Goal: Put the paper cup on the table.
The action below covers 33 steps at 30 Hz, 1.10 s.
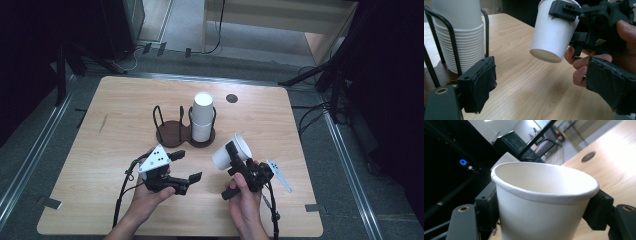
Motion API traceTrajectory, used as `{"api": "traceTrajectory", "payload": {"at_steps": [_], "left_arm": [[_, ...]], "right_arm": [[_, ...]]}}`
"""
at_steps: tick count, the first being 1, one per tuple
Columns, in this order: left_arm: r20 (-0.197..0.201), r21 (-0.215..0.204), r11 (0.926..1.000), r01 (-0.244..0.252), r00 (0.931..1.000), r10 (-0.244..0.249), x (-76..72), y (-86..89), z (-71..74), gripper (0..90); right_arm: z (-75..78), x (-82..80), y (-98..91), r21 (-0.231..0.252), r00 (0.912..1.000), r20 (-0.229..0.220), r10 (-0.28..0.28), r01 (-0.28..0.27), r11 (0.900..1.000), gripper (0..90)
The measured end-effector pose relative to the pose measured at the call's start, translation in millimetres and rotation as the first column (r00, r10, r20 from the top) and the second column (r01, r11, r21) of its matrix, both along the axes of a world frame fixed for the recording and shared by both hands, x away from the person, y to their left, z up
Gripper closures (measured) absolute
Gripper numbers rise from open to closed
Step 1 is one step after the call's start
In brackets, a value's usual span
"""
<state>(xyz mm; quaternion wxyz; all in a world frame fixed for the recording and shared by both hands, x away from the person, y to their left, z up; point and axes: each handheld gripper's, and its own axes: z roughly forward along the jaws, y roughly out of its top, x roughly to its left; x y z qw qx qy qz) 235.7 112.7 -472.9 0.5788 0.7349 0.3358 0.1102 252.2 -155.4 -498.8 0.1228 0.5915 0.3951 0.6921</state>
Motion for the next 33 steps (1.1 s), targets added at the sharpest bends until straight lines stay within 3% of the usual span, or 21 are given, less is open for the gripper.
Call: {"api": "traceTrajectory", "payload": {"at_steps": [4, 17, 25, 26, 32, 33], "left_arm": [[-0.007, -0.005, 0.9999, -0.009, 0.9999, 0.009, 3.1, 4.9, -0.8, 9.4], [-0.019, -0.026, 0.9990, -0.036, 0.9992, 0.035, 7.9, 19.4, 0.5, 9.4], [-0.024, -0.035, 0.9975, -0.062, 0.9978, 0.061, 11.2, 29.7, 0.7, 9.4], [-0.025, -0.036, 0.9969, -0.071, 0.9972, 0.070, 12.0, 33.0, 0.5, 9.4], [-0.026, -0.035, 0.9950, -0.094, 0.9953, 0.093, 13.9, 42.0, -0.4, 9.4], [-0.028, -0.039, 0.9941, -0.101, 0.9946, 0.100, 14.5, 44.0, -0.6, 9.4]], "right_arm": [[-2.3, 4.4, -5.4, -0.093, 0.9982, 0.057, -0.018, 0.023, 0.9954, 27.1], [-1.7, 12.2, -19.7, -0.184, 0.9939, 0.095, -0.056, 0.073, 0.9802, 27.1], [-1.4, 15.0, -23.8, -0.263, 0.9891, 0.128, -0.074, 0.105, 0.9591, 27.1], [-1.4, 15.3, -23.8, -0.288, 0.9873, 0.139, -0.077, 0.115, 0.9507, 27.1], [-1.5, 16.4, -24.8, -0.324, 0.9837, 0.162, -0.077, 0.127, 0.9374, 27.1], [-1.6, 17.1, -25.3, -0.341, 0.9815, 0.176, -0.077, 0.134, 0.9303, 27.1]]}}
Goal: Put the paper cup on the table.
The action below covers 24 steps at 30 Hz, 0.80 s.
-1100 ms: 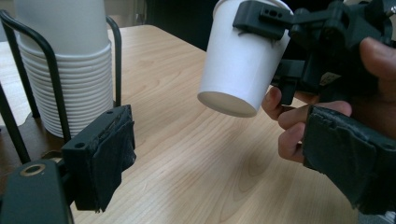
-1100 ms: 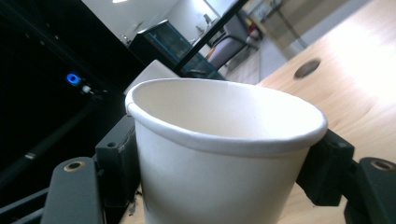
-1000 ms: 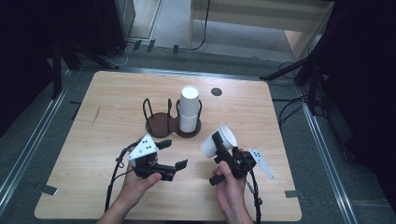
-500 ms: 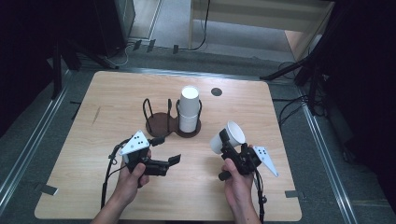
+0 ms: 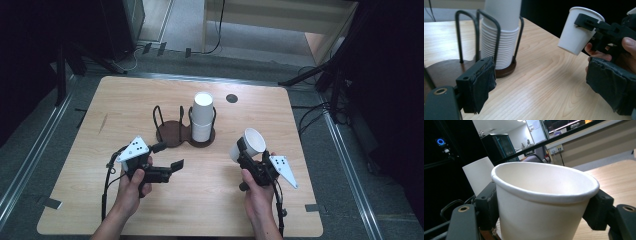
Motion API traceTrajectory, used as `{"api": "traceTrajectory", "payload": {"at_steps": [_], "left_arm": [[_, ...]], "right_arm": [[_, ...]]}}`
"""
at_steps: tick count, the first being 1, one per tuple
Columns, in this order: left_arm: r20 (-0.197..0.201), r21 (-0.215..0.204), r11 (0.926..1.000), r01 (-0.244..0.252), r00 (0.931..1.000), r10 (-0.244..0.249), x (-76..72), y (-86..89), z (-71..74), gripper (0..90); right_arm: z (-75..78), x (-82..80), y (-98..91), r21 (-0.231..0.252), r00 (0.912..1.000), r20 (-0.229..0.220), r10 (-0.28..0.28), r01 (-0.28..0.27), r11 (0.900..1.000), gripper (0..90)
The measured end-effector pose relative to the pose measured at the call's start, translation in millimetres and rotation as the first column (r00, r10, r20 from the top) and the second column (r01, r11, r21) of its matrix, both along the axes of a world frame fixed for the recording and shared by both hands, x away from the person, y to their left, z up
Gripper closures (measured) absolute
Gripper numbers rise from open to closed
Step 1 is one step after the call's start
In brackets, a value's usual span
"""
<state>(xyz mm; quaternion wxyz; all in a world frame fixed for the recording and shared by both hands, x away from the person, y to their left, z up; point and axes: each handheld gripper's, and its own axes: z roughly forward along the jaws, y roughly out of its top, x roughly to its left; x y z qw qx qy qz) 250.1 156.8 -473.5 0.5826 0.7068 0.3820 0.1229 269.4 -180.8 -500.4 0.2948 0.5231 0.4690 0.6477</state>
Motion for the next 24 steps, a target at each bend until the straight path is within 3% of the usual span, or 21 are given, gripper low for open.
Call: {"api": "traceTrajectory", "payload": {"at_steps": [9, 15, 24], "left_arm": [[0.003, -0.010, 0.9978, -0.066, 0.9978, 0.066, 5.1, 23.7, -1.9, 9.4], [0.002, -0.009, 0.9931, -0.117, 0.9931, 0.117, 8.0, 40.0, -5.3, 9.4], [-0.015, 0.008, 0.9828, -0.185, 0.9827, 0.185, 9.1, 61.4, -14.9, 9.4]], "right_arm": [[-0.2, 1.3, 0.5, -0.086, 0.9989, 0.048, -0.004, 0.008, 0.9963, 27.2], [-0.7, 2.1, 2.1, -0.154, 0.9972, 0.074, -0.004, 0.015, 0.9880, 27.1], [-2.6, 3.8, 0.7, -0.186, 0.9962, 0.085, -0.014, 0.029, 0.9820, 27.1]]}}
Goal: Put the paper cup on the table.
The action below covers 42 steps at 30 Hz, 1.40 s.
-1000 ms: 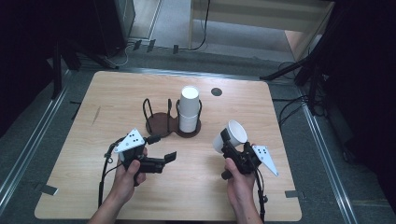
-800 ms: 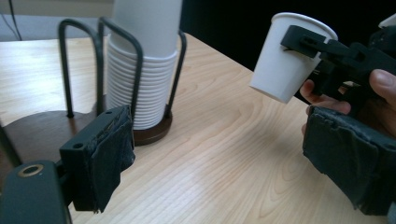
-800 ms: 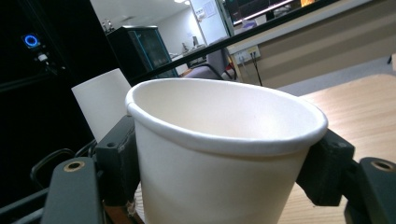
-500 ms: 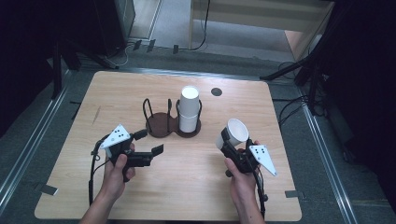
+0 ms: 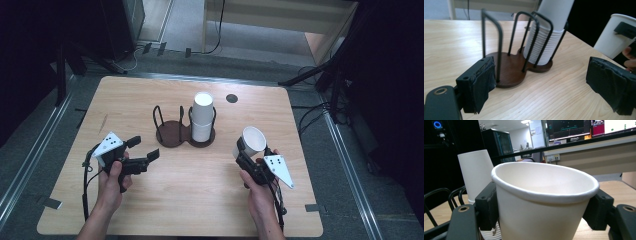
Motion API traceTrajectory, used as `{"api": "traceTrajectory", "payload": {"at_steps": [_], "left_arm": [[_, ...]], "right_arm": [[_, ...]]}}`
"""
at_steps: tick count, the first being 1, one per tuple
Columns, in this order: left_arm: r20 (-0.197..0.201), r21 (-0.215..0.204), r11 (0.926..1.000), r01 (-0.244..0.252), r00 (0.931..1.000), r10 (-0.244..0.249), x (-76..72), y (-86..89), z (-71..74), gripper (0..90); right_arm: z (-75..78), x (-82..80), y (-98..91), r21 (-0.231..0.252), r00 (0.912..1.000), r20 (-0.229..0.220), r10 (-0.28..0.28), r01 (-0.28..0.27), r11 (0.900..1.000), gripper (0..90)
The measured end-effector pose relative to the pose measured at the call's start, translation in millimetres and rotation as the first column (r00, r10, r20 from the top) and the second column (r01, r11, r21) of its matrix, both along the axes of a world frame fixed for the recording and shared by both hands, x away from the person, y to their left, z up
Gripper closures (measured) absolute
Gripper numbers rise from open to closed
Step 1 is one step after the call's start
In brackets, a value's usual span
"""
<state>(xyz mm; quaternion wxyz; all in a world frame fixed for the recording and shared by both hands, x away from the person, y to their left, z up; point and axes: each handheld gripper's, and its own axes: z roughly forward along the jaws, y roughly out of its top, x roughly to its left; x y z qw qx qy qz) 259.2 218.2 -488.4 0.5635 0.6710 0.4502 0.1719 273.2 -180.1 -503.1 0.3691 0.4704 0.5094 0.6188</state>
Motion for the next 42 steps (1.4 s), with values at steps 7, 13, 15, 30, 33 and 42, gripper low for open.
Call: {"api": "traceTrajectory", "payload": {"at_steps": [7, 13, 15, 30, 33, 42], "left_arm": [[-0.038, 0.014, 0.9963, -0.085, 0.9956, 0.086, -2.6, 27.1, -18.1, 9.4], [-0.031, 0.073, 0.9838, -0.164, 0.9856, 0.166, -7.4, 52.2, -31.6, 9.5], [-0.011, 0.099, 0.9813, -0.165, 0.9859, 0.167, -8.8, 57.4, -33.0, 9.5], [0.002, 0.031, 0.9692, -0.244, 0.9696, 0.245, -7.2, 80.5, -55.9, 9.8], [0.006, 0.010, 0.9679, -0.251, 0.9680, 0.251, -7.8, 81.5, -57.4, 9.8], [0.015, 0.016, 0.9709, -0.239, 0.9709, 0.239, -8.2, 79.0, -58.5, 9.9]], "right_arm": [[-0.8, 4.3, -4.8, -0.044, 0.9997, 0.004, -0.026, 0.026, 0.9987, 27.1], [0.6, 13.2, -9.9, -0.082, 0.9984, 0.003, -0.057, 0.057, 0.9950, 27.1], [1.0, 18.4, -11.2, -0.090, 0.9976, 0.005, -0.070, 0.070, 0.9935, 27.1], [1.3, 66.3, -19.6, -0.146, 0.9917, -0.031, -0.124, 0.119, 0.9822, 27.1], [-0.9, 77.1, -22.8, -0.170, 0.9891, -0.036, -0.142, 0.134, 0.9763, 27.1], [-11.5, 110.1, -36.8, -0.197, 0.9730, -0.101, -0.208, 0.185, 0.9627, 27.1]]}}
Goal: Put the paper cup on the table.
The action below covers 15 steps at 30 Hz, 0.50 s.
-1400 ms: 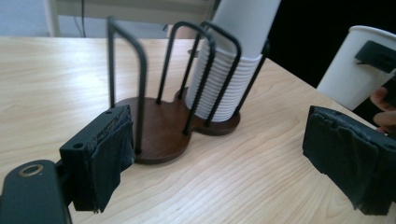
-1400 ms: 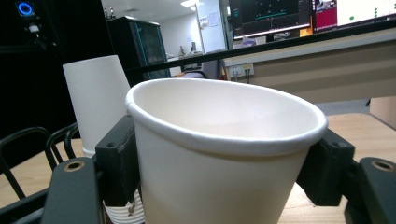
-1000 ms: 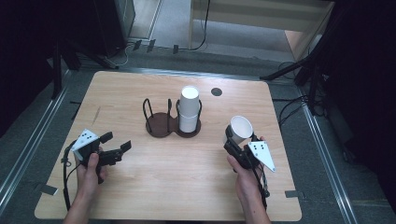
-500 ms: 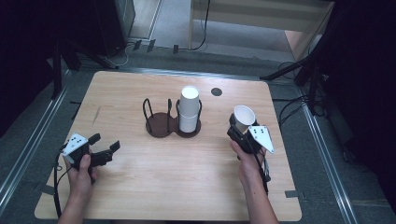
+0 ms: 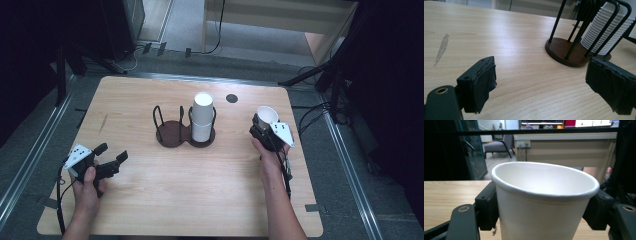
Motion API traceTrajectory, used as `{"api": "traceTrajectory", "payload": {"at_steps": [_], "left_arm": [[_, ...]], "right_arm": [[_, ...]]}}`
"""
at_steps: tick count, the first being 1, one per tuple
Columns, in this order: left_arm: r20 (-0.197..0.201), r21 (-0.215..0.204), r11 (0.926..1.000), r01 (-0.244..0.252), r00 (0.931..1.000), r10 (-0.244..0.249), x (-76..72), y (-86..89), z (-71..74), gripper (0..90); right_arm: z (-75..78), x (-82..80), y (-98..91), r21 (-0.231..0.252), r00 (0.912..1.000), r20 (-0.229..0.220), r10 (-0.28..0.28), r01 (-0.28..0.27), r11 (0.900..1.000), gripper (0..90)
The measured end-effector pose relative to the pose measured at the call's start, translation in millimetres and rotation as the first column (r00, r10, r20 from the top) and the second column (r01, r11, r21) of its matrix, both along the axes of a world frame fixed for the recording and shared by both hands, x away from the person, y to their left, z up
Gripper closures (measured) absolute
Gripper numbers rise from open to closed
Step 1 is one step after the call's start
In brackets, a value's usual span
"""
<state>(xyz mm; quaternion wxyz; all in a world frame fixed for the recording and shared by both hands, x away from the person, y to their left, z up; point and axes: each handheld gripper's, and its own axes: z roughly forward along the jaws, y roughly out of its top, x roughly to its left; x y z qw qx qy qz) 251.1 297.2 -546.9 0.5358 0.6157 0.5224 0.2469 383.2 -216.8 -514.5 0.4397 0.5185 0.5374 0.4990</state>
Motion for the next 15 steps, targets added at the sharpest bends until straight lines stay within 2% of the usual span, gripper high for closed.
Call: {"api": "traceTrajectory", "payload": {"at_steps": [6, 12, 15], "left_arm": [[0.001, -0.001, 1.0000, 0.002, 1.0000, -0.002, 0.0, -0.5, -0.2, 9.9], [0.000, -0.003, 1.0000, 0.000, 1.0000, 0.000, -0.1, 0.1, -0.2, 9.9], [0.000, -0.005, 1.0000, 0.002, 1.0000, -0.002, -0.1, 0.5, -0.3, 9.9]], "right_arm": [[-12.0, 18.0, -4.6, -0.026, 0.9976, -0.059, -0.036, 0.034, 0.9991, 26.9], [-19.3, 30.4, -5.4, -0.012, 0.9934, -0.110, -0.035, 0.034, 0.9993, 26.4], [-22.5, 34.0, -6.6, -0.015, 0.9902, -0.129, -0.053, 0.052, 0.9985, 26.3]]}}
